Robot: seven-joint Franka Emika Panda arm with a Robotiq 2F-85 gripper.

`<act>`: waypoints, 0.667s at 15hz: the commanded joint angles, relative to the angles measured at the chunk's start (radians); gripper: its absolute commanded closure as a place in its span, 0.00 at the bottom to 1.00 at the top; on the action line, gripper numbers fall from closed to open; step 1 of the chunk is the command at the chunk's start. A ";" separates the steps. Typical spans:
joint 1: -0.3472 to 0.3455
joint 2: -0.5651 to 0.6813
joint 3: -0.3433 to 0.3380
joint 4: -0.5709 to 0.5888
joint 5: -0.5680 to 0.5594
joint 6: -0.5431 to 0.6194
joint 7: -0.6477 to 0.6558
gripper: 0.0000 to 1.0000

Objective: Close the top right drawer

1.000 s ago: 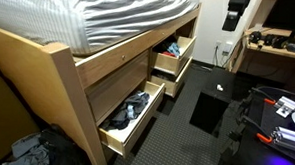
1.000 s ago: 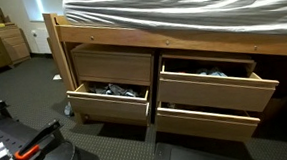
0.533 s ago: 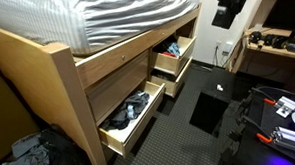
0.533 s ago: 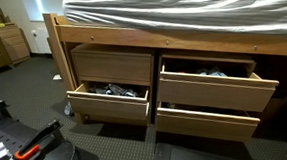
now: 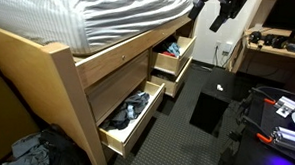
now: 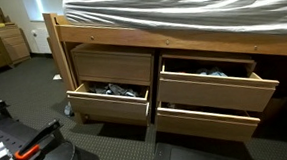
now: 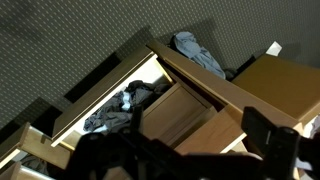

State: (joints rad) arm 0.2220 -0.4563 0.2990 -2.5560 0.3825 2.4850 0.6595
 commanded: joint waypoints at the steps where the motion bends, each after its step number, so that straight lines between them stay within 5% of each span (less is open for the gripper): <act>1: 0.001 -0.001 0.005 -0.004 -0.003 0.009 0.020 0.00; 4: -0.080 0.120 0.016 0.068 -0.027 0.076 0.135 0.00; 10: -0.246 0.291 -0.163 0.146 -0.085 0.177 0.174 0.00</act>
State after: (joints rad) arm 0.0397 -0.2882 0.1955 -2.4991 0.3192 2.6246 0.7993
